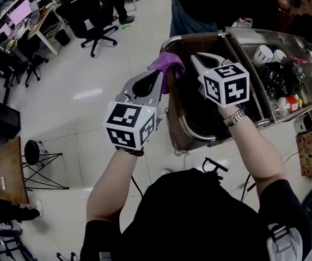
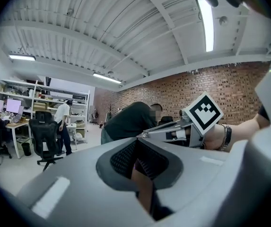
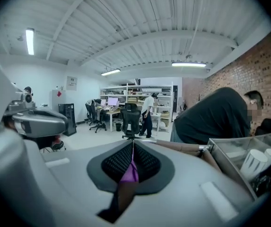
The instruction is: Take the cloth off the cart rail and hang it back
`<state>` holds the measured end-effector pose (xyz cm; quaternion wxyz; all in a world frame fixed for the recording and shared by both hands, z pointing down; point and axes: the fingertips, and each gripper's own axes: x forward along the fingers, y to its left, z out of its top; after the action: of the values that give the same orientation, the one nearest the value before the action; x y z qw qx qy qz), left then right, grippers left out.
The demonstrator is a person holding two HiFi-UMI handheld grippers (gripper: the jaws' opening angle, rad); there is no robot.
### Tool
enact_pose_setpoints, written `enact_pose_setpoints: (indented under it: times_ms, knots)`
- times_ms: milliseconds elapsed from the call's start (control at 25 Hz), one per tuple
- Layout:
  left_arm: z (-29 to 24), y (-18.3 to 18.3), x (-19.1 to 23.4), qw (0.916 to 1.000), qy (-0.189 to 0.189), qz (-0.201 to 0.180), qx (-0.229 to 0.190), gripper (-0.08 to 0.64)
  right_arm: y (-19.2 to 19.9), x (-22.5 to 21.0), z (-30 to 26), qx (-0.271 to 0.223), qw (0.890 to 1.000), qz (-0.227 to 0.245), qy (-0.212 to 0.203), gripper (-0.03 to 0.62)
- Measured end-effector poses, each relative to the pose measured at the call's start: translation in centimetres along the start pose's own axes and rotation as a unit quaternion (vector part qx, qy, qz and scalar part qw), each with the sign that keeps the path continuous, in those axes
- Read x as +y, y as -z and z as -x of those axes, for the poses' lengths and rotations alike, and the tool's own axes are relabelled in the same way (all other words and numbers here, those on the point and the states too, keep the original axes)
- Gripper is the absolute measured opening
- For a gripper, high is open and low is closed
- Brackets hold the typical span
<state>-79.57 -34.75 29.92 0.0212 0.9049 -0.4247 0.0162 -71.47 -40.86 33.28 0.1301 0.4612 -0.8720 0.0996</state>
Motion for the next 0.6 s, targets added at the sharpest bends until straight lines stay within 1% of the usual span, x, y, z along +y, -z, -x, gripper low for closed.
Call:
enact_pose_setpoints:
  times_ms: [40, 320, 440, 600]
  knots:
    - [0.3, -0.1, -0.3, 1.0, 0.004, 0.0, -0.002, 0.002, -0.5, 0.6, 0.8, -0.009, 1.0, 0.004, 0.002, 0.0]
    - [2.0, -0.8, -2.9, 0.9998, 0.019, -0.004, -0.01, 0.002, -2.6, 4.0, 5.8, -0.062, 0.998, 0.024, -0.004, 0.0]
    - [2.3, -1.1, -4.3, 0.9997, 0.016, -0.01, -0.014, 0.002, -2.8, 5.0, 7.8, -0.081, 0.996, 0.032, -0.014, 0.0]
    - [2.7, -1.6, -6.7, 0.9995, 0.003, -0.017, -0.026, 0.002, -2.5, 6.0, 10.7, -0.105, 0.993, 0.044, -0.032, 0.0]
